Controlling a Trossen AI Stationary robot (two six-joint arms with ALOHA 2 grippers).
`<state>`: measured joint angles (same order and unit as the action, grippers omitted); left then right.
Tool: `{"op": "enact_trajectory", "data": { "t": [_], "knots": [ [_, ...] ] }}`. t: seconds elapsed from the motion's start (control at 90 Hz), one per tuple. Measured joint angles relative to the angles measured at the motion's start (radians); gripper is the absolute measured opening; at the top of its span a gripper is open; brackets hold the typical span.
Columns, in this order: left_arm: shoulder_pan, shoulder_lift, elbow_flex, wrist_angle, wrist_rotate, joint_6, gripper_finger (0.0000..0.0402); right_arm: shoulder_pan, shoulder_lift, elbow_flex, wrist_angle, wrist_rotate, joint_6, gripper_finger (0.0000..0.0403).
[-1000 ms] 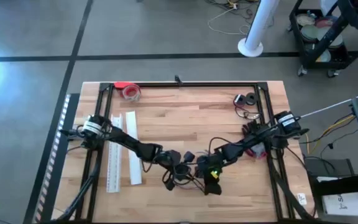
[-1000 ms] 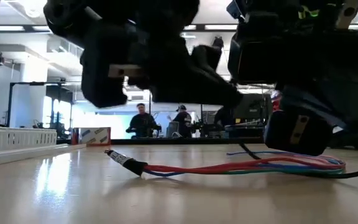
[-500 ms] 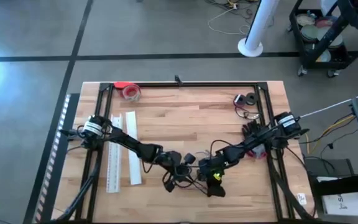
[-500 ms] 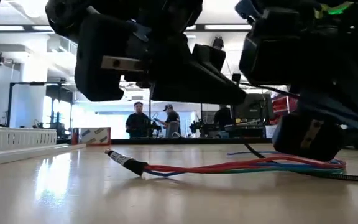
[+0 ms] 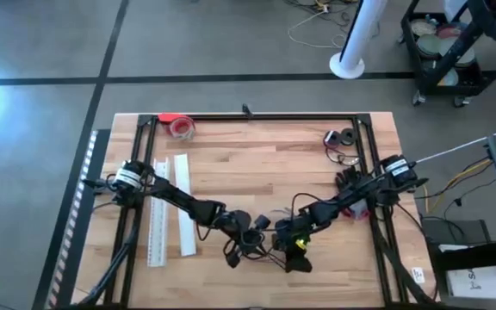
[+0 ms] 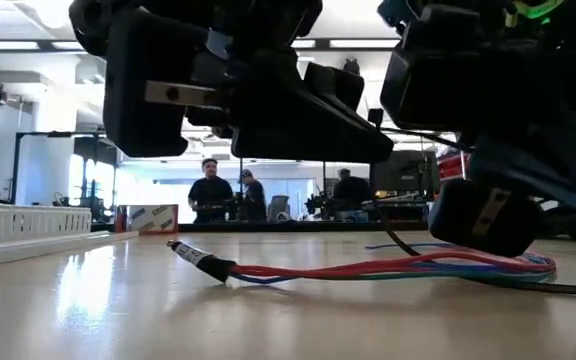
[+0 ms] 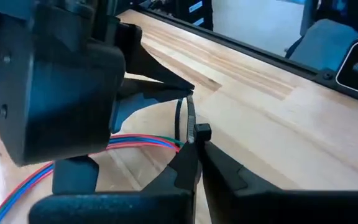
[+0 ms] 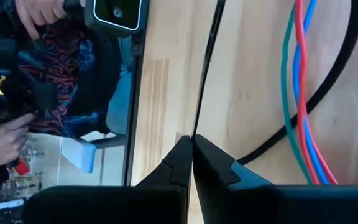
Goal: Ziptie cables
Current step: Wrap the black zip tie around the cables
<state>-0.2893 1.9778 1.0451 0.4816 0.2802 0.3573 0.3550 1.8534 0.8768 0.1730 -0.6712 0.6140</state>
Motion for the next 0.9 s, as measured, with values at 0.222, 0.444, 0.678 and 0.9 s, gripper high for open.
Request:
{"op": "enact_trajectory", "data": {
  "t": [0.222,0.444,0.678,0.9],
  "knots": [
    [0.000,0.000,0.000,0.002,-0.001,0.001,0.0000,0.000,0.000,0.000,0.001,-0.004,0.024,0.0000],
    [0.000,0.000,0.000,0.002,-0.001,0.001,0.0000,-0.005,0.000,0.000,0.029,-0.010,0.046,0.0000],
    [0.000,0.000,0.000,0.002,-0.002,0.001,0.0000,-0.017,0.000,0.000,0.027,-0.017,0.055,0.0000],
    [0.000,0.000,0.000,0.005,-0.008,0.009,0.0000,-0.049,0.000,0.000,0.076,-0.048,0.065,0.0000]
  ]
}}
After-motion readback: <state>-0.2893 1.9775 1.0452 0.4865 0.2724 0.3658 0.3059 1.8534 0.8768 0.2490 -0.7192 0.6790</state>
